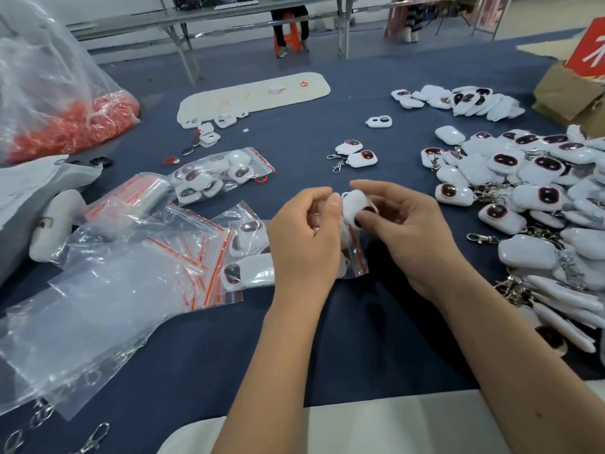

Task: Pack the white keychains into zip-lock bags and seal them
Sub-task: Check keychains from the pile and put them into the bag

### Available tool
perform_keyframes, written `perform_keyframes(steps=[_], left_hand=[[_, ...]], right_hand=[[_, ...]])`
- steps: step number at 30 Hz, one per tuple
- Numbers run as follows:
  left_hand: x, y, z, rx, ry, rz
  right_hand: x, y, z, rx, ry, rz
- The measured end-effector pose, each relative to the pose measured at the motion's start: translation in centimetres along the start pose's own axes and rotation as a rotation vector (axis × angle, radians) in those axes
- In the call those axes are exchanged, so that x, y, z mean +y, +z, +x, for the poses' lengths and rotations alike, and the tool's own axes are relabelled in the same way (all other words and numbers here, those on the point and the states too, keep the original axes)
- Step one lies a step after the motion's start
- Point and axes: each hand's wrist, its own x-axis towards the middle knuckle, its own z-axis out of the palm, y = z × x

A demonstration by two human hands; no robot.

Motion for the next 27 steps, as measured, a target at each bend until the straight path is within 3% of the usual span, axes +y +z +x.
perform_keyframes(steps=[4,10,14,23,27], left_hand=[[-0.1,-0.1,0.1,-0.024,0.070,0.132],[0.0,-0.2,0.2,-0.109,-0.029,0.088],[0.1,-0.2,0.0,-0.172,-0.041,0.123],[0.3,-0.1,0.1,-0.008,-0.106,-0.032],[-0.1,-0.5,0.4,-0.087,-0.135,-0.078]], right_hand=[[0.3,-0.1,-0.1,-0.042,-0.006,0.025],[0.3,0.3,0.0,0.126,0.037,0.296],[0.2,0.6,0.1,0.170,0.081,0.293],[-0.1,1.3,-0.5,0.004,0.078,0.167],[0.2,1.3,-0.5,0.072,0.044,0.141]])
